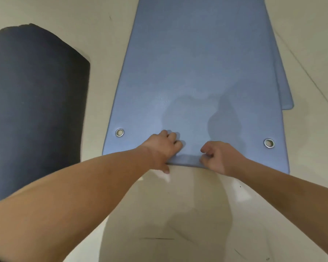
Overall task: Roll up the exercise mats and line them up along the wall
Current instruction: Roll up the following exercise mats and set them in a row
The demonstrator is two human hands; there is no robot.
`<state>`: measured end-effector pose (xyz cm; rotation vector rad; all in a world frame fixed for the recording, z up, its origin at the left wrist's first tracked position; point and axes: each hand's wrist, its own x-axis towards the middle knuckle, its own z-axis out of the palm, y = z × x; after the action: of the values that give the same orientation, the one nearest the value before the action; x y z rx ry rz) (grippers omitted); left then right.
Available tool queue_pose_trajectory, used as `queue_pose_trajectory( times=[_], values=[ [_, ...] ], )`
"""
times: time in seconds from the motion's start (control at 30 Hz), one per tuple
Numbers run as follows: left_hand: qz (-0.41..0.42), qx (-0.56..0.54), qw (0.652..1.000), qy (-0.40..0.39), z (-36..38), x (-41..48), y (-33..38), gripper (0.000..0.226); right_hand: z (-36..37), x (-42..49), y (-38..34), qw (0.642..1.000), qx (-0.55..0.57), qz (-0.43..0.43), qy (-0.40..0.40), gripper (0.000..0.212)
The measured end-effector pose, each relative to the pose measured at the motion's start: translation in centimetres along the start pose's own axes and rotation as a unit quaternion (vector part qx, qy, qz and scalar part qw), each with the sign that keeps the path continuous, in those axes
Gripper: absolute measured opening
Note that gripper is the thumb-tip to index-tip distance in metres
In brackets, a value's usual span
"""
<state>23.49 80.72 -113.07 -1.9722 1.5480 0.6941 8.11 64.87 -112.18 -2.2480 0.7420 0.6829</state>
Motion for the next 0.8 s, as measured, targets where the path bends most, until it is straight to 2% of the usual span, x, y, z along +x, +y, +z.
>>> queue_pose_trajectory(
  times=[0.1,0.2,0.27,0.3,0.37,0.43,0.5,0.6,0.7,0.8],
  values=[
    [0.03,0.032,0.999,0.008,-0.2,-0.1,-1.1,0.076,0.4,-0.2,0.3,0.999,-0.041,-0.021,0.003,0.045],
    [0.016,0.092,0.996,-0.015,0.3,-0.5,1.5,0.057,1.0,-0.2,0.0,0.996,-0.077,-0.032,0.01,0.057],
    [-0.021,0.077,0.996,-0.032,0.3,-0.8,3.1,0.058,1.5,-0.4,-0.5,0.992,-0.113,-0.049,0.007,0.065],
    [-0.037,0.031,0.999,-0.018,-0.3,-0.9,3.1,0.057,1.7,-0.6,-0.8,0.988,-0.142,-0.057,0.014,0.066],
    [-0.048,-0.068,0.996,0.024,-2.3,-1.5,2.3,0.049,1.9,-0.9,-1.0,0.97,-0.221,-0.08,0.055,0.06],
    [-0.044,-0.092,0.994,0.043,-3.3,-2.6,1.3,0.039,1.8,-1.3,-1.2,0.948,-0.285,-0.101,0.096,0.045],
    [-0.036,-0.094,0.994,0.053,-3.9,-4.0,0.3,0.03,1.0,-1.5,-1.1,0.939,-0.303,-0.108,0.12,0.034],
    [-0.039,-0.136,0.987,0.071,-5.0,-6.0,-1.0,0.027,-1.3,-2.0,-1.2,0.946,-0.277,-0.113,0.124,0.031],
    [-0.021,-0.163,0.982,0.092,-6.6,-7.9,-1.3,0.028,-5.1,-3.8,-2.2,0.96,-0.242,-0.115,0.087,0.023],
    [0.037,-0.238,0.967,0.086,-7.6,-9.6,-0.2,0.029,-8.8,-6.9,-2.7,0.972,-0.214,-0.09,-0.033,0.019]
  ],
)
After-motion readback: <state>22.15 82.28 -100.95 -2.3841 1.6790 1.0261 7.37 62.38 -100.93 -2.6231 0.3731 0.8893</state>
